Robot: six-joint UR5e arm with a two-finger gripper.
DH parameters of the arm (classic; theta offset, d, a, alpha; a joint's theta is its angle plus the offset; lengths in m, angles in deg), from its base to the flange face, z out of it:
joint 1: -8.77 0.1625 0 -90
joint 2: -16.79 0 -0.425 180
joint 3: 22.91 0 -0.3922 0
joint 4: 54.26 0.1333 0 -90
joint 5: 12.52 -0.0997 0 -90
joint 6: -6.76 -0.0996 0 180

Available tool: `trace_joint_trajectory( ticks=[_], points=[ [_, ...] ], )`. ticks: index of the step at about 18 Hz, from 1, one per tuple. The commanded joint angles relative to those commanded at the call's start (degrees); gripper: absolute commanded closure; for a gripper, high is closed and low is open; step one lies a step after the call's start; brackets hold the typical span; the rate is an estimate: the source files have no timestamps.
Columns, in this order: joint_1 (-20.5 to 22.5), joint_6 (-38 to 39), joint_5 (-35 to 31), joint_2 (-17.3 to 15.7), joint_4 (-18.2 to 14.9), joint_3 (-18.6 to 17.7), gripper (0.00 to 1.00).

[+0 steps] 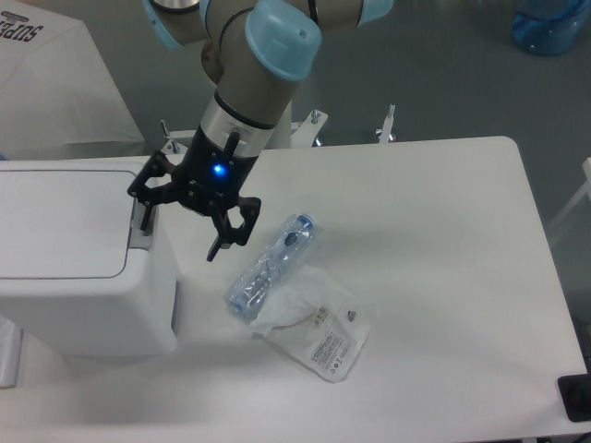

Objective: Open the trash can

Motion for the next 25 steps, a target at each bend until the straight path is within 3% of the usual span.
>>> trace_joint_trajectory(
  ticks=[6,10,14,21,25],
  points=[
    [0.1,0.1,0.2,0.0,0.0,0.4,0.00],
    [0.3,-0.9,0.1,0.3,0.2,3.8,0.00],
    [2.3,-3.4,-0.2,2.5,4.2,6.4,0.00],
    [12.4,-21.9,-1.2,7.4,5.7,6.9,0.00],
    [17.3,-36.6,-11.1,11.4,5.5,9.1,0.00]
  ],
)
